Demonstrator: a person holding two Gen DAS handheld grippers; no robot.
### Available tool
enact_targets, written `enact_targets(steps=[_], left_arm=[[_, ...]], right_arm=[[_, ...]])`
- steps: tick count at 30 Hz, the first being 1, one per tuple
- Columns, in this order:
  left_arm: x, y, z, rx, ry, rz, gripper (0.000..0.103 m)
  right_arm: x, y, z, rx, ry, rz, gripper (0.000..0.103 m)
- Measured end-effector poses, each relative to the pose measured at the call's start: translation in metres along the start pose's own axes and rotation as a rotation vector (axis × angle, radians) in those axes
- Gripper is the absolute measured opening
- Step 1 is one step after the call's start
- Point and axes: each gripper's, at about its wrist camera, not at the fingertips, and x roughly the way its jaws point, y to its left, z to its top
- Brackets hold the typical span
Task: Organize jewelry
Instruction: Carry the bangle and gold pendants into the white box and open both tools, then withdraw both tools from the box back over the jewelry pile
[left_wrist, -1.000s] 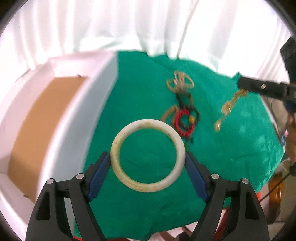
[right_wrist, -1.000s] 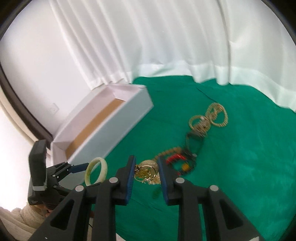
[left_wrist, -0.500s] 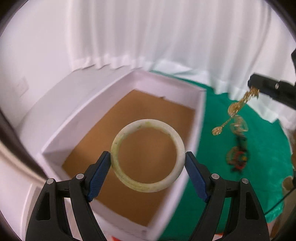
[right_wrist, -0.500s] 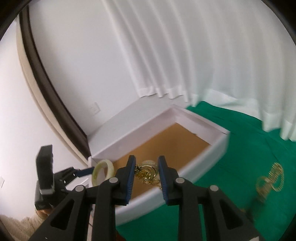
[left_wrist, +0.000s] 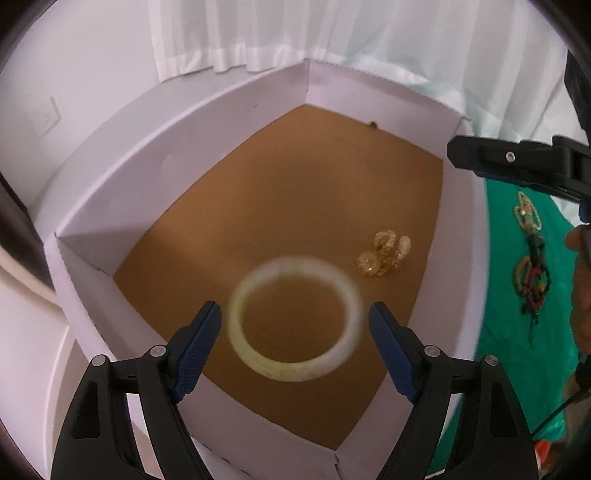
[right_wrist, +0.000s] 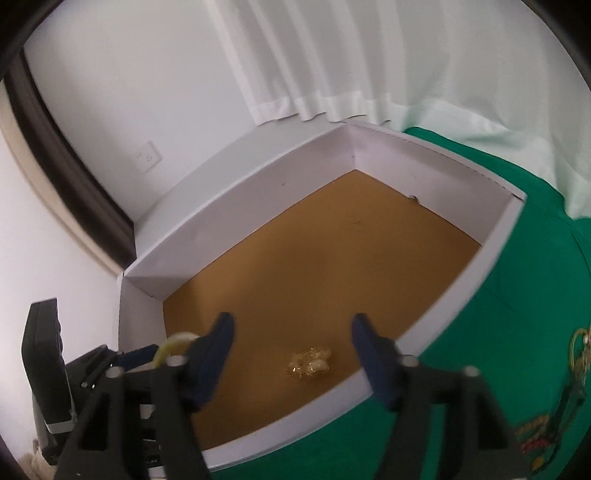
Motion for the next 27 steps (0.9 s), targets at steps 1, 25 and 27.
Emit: enact_targets(steps=[1,25,27], left_arm=[[-0.002,-0.001,0.002,0.006,-0.012,-0.003,0.092],[-0.005,-0.034,-0.022,0.085,0.034,-0.224,0.099],[-0.003,-0.036,-0.020,0.091,0.044,-0.232,0.099]], right_arm=[[-0.005,-0.002,-0.003,0.005,-0.008,-0.003,0.068],[-0.178,-0.091,-0.125,0.159,-0.196,-0.153,0.068],[-0.180,-0.092,-0.130,0.167,-0.198,-0.155,0.068]])
